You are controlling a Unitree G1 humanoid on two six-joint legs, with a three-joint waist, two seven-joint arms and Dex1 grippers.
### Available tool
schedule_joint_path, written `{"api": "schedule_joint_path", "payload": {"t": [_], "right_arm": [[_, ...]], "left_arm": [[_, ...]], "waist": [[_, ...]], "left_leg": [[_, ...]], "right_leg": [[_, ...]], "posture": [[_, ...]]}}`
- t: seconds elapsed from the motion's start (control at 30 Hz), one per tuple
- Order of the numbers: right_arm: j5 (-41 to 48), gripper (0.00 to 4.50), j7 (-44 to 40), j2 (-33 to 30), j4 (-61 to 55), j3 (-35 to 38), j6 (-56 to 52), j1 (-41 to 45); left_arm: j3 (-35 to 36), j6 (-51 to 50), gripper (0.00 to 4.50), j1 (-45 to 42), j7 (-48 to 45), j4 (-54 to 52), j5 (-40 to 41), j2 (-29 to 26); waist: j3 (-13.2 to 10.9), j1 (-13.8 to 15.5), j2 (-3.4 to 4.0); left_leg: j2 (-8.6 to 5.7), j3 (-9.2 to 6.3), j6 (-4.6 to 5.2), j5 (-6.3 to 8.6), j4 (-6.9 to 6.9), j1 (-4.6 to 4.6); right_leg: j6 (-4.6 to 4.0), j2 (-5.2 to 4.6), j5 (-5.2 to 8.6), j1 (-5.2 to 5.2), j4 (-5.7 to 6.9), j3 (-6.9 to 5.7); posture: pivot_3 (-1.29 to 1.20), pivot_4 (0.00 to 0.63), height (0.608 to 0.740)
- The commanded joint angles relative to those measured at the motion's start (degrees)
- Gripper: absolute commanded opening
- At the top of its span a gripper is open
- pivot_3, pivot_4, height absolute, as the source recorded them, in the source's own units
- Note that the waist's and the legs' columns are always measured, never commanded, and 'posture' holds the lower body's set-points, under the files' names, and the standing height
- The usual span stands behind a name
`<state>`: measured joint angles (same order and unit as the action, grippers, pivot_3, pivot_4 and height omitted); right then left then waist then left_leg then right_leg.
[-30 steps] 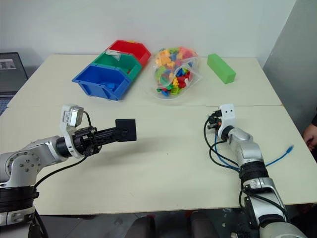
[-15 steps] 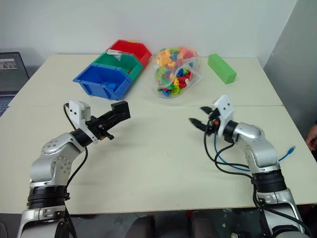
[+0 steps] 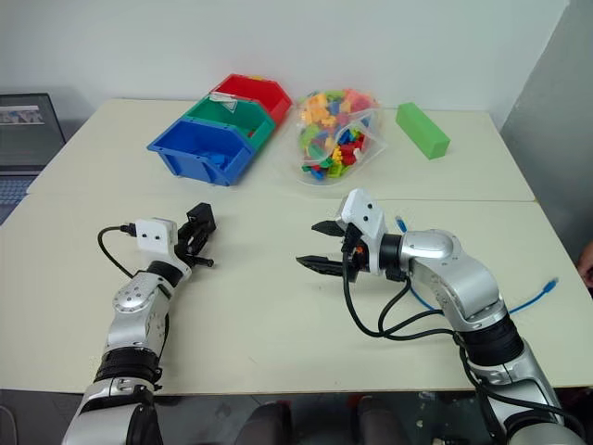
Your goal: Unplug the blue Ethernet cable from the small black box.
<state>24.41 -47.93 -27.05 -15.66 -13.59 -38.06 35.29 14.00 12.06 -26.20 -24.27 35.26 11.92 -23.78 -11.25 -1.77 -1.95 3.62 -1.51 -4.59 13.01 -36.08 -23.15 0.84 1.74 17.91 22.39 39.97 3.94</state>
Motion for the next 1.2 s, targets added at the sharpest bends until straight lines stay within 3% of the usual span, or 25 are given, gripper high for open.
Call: {"api": "schedule_joint_path", "payload": {"t": [0.03,0.27,0.4,0.53,0.8,0.93,1.2], "right_arm": [[1.81,3.52,-0.91,-0.37,-3.04,1.59,-0.54,0.11],[1.66,3.52,-1.06,-1.01,-3.59,1.27,-0.83,-0.30],[1.24,3.52,-0.65,-1.96,-4.09,1.14,-1.22,-0.94],[0.83,3.52,-0.46,-4.65,-4.97,2.28,-1.29,-3.56],[-2.37,3.52,-3.55,-11.00,-0.44,7.84,9.56,-9.78],[1.05,3.52,-10.45,-15.76,3.28,12.00,10.05,-9.32],[3.87,3.52,-13.19,-17.94,5.26,15.15,7.82,-7.73]], "left_arm": [[0.45,0.60,2.17,1.40,-0.17,-1.42,0.28,-0.02],[0.89,-0.74,3.63,3.07,0.59,-4.05,0.96,0.16],[1.36,-5.71,4.42,7.21,1.19,-11.87,1.99,-0.69],[3.14,-13.31,4.47,13.71,0.65,-24.76,4.22,-3.47],[6.76,-32.56,4.47,26.18,-9.92,-46.08,10.89,-18.59],[11.88,-38.17,4.47,25.17,-14.35,-48.84,18.34,-22.38],[14.19,-40.23,4.47,25.51,-17.16,-50.16,20.86,-23.13]], "waist": [[0.00,-0.02,0.00],[0.00,-0.09,0.00],[0.00,-0.12,0.00],[0.00,-0.09,0.00],[0.00,-0.21,-0.01],[-0.02,-0.02,0.01],[-0.02,-0.61,0.02]], "left_leg": [[0.00,0.00,0.00,0.00,0.00,0.01],[0.01,0.00,0.00,0.00,0.00,0.04],[0.02,0.01,0.00,0.00,0.01,0.04],[0.04,0.00,-0.01,0.00,0.02,0.04],[0.03,0.02,0.00,0.00,0.05,0.15],[0.02,0.02,0.00,0.00,0.04,0.15],[0.05,0.07,0.01,0.01,0.06,0.19]], "right_leg": [[0.00,0.00,0.00,0.00,0.01,0.00],[0.00,0.00,0.00,-0.02,0.02,-0.01],[0.00,0.00,0.00,-0.02,0.01,0.01],[0.00,-0.01,0.00,-0.02,0.00,0.03],[0.27,-0.01,0.17,-0.08,0.00,0.05],[0.28,-0.02,0.17,-0.08,-0.01,0.03],[0.27,0.00,0.19,-0.08,-0.01,0.11]], "posture": [[0.00,0.150,0.740],[0.00,0.150,0.740],[0.00,0.150,0.740],[0.00,0.150,0.740],[0.00,0.150,0.740],[0.00,0.150,0.740],[0.00,0.150,0.740]]}}
